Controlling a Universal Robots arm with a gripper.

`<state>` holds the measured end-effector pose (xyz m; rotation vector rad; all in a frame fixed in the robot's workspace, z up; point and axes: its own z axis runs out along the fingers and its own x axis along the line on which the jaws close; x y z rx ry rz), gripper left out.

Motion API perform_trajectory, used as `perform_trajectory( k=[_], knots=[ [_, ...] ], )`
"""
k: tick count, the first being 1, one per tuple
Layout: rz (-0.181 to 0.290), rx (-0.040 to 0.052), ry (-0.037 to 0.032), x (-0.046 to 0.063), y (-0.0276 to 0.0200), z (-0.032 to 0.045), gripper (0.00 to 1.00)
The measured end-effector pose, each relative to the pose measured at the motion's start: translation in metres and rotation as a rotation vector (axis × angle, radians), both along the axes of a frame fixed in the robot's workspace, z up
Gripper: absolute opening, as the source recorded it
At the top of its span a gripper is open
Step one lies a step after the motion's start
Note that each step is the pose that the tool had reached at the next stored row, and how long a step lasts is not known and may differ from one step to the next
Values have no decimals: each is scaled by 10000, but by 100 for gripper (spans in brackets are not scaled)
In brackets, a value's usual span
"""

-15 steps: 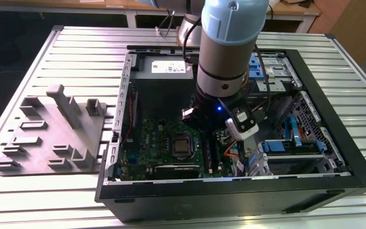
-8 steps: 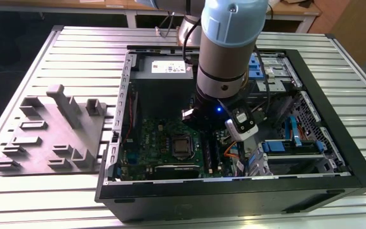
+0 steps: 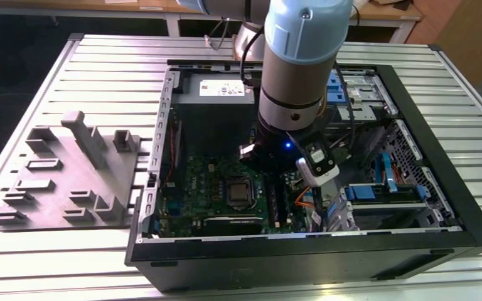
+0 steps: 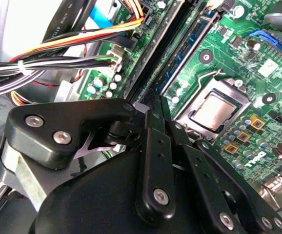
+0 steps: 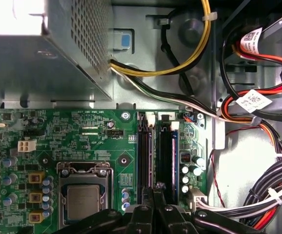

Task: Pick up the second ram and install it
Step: 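Insert the second ram into the second slot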

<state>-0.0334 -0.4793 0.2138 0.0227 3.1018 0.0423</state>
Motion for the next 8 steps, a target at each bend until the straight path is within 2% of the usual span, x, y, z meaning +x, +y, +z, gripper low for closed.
perform_trajectory(
  k=[8],
  knots=[
    [0,25,-10,2,4,-11,13]
  ],
)
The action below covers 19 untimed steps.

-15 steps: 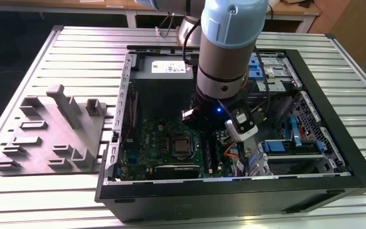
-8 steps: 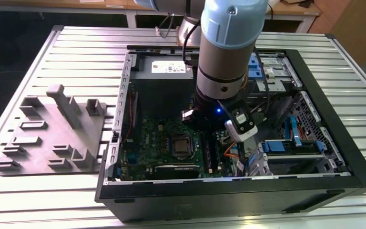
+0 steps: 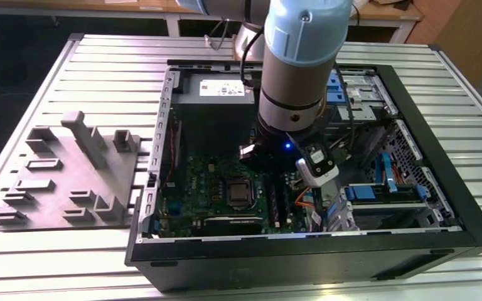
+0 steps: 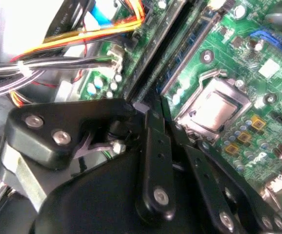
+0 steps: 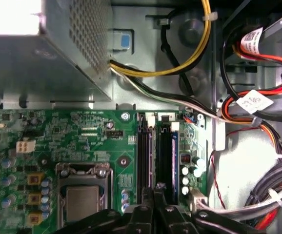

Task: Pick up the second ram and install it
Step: 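Insert the second ram into the second slot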

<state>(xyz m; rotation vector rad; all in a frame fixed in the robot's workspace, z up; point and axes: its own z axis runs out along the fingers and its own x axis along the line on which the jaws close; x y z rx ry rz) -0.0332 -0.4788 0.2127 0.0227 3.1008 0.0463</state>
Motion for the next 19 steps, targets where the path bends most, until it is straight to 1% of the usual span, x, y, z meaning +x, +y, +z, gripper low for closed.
perform_trajectory(
  k=[1,2,5,6,13,17,19],
  knots=[
    [1,-3,1,0,-1,1,13],
    [0,-7,3,-1,-1,3,19],
    [0,-15,7,-1,-2,10,19],
    [0,-16,6,-1,-2,24,19],
    [0,-17,5,-1,-2,189,19],
    [0,-18,6,-1,-2,264,19],
    [-1,-17,5,-1,-2,275,19]
  ],
)
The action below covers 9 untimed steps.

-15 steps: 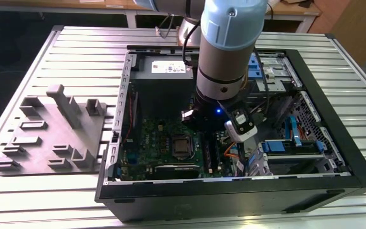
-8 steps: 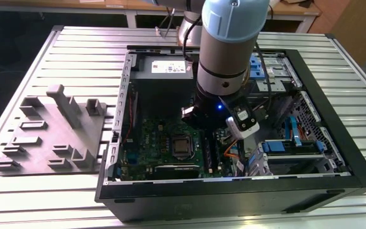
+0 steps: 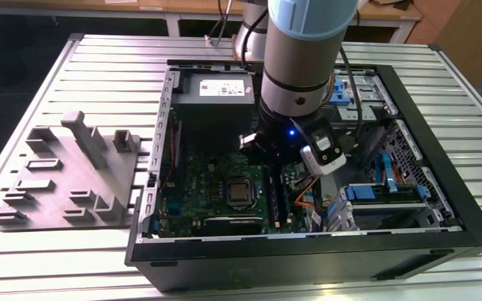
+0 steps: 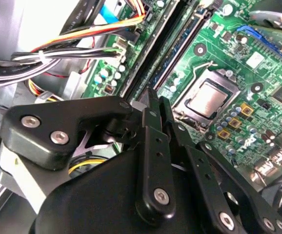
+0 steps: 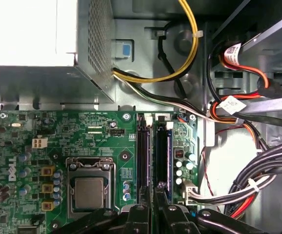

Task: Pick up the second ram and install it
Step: 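Insert the second ram into the second slot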

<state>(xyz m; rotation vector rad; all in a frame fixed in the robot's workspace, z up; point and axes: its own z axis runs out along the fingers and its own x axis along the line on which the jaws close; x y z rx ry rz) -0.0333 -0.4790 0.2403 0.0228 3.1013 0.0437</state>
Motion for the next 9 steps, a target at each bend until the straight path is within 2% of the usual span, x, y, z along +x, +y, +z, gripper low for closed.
perform_trajectory(
  k=[7,8,9],
  knots=[
    [0,-2,1,1,0,1,19],
    [0,-3,1,1,0,1,18],
    [0,-2,1,1,0,1,11]
  ],
)
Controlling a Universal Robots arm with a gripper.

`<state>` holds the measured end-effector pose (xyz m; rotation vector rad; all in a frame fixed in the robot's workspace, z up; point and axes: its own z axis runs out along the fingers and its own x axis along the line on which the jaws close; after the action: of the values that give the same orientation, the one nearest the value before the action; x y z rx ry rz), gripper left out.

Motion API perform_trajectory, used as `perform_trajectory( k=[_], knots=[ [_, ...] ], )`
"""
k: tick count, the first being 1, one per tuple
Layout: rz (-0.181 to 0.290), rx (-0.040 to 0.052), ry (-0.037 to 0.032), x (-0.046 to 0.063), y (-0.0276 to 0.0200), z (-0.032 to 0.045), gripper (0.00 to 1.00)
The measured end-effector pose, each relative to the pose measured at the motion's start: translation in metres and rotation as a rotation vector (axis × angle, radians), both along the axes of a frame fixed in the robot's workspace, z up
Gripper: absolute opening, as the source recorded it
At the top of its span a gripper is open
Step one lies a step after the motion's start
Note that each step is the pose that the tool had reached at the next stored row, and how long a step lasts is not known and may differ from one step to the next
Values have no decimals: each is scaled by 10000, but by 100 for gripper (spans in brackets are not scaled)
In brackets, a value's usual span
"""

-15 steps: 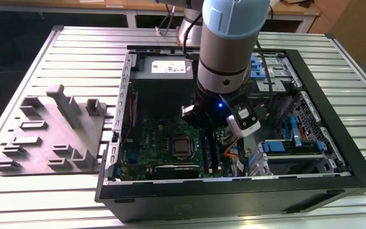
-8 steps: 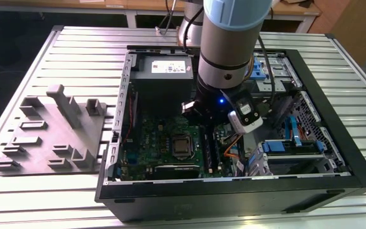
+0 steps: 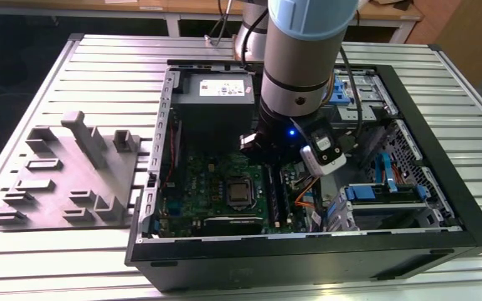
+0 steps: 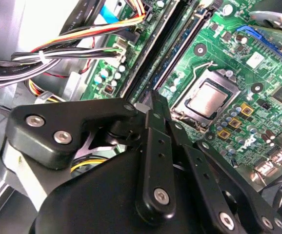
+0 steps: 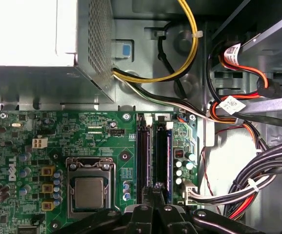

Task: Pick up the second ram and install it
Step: 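Insert the second ram into the second slot, then press down the second ram until it locks into place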

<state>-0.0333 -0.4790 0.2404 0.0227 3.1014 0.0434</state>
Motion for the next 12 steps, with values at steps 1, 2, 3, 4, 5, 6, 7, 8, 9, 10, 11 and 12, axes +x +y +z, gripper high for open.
perform_trajectory(
  k=[1,2,3,4,5,6,7,8,9,10,11,12],
  knots=[
    [0,0,0,0,0,0,11],
    [0,0,0,0,0,0,10],
    [0,0,0,0,0,0,10],
    [-1,0,0,0,0,0,10],
    [-1,0,0,0,0,0,10],
    [0,0,0,2,0,0,10],
    [0,0,0,3,0,0,10],
    [0,0,0,4,1,0,10],
    [0,0,0,4,1,0,10],
    [1,-1,0,4,3,1,10],
    [0,-1,0,4,7,1,10],
    [0,1,0,4,11,0,10]
  ],
)
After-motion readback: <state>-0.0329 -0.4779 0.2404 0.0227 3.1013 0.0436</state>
